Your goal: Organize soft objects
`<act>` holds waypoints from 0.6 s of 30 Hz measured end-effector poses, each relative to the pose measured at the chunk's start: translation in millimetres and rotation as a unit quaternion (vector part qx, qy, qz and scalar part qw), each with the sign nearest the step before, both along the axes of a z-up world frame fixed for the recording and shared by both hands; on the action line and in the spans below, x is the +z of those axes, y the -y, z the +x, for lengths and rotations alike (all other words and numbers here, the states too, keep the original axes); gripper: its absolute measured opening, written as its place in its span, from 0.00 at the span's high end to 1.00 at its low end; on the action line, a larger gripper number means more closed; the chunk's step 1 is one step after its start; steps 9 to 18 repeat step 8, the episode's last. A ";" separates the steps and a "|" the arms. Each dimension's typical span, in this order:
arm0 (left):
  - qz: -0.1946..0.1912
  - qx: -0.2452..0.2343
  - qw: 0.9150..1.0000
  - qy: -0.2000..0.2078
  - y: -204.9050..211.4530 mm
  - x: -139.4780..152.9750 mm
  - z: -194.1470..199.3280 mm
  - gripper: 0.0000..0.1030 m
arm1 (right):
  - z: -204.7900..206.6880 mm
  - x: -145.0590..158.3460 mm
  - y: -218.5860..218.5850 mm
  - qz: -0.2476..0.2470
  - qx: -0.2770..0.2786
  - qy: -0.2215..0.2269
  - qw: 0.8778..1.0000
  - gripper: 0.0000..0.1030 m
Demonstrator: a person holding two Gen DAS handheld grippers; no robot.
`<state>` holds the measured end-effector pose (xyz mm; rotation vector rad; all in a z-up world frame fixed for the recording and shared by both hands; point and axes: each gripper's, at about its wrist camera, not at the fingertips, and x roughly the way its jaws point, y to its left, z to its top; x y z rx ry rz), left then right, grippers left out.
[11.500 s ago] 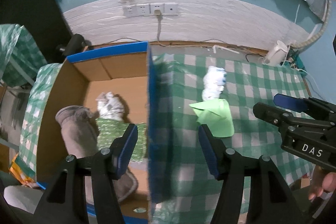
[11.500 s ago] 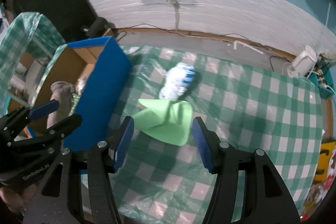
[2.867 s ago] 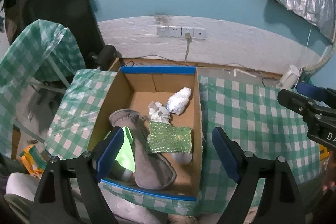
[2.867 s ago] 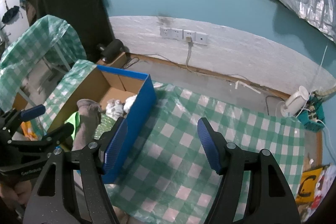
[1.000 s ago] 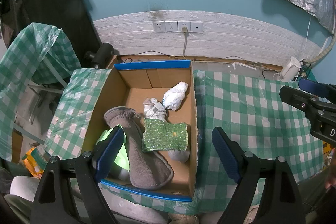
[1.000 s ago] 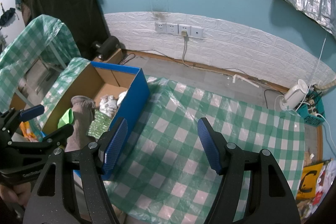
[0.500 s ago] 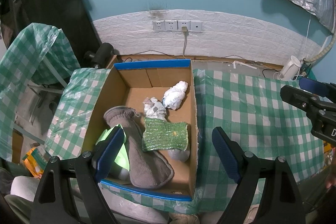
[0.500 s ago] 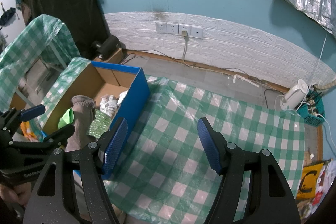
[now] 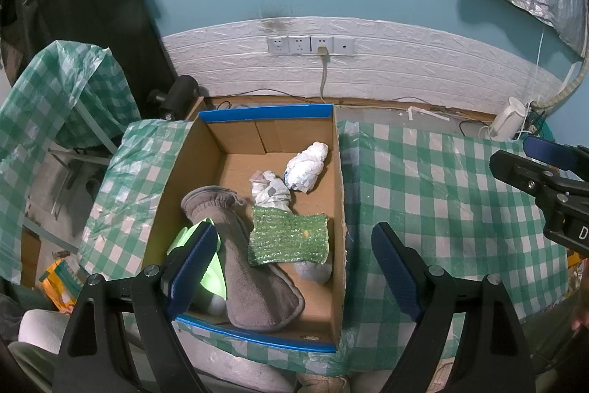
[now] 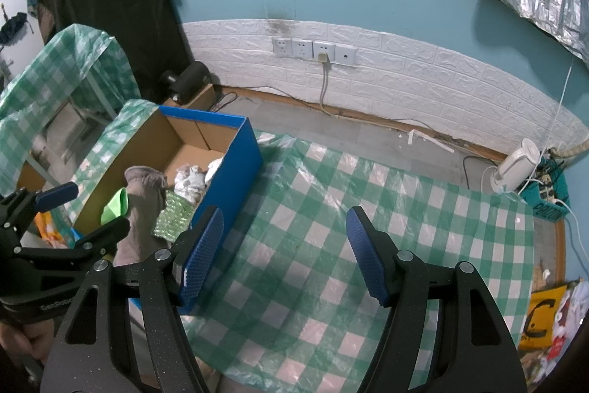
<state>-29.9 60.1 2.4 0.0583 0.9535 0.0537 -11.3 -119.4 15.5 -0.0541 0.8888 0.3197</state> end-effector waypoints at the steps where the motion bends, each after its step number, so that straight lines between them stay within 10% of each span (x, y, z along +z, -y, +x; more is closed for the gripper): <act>1: 0.000 0.000 1.000 0.000 0.2 0.1 0.4 0.16 | 0.0 0.0 0.1 0.000 0.000 0.000 1.000 0.33; 18: 0.001 0.000 1.000 -0.004 -0.2 -1.1 -0.1 0.16 | 0.3 0.2 -0.1 0.000 0.000 0.000 1.000 0.33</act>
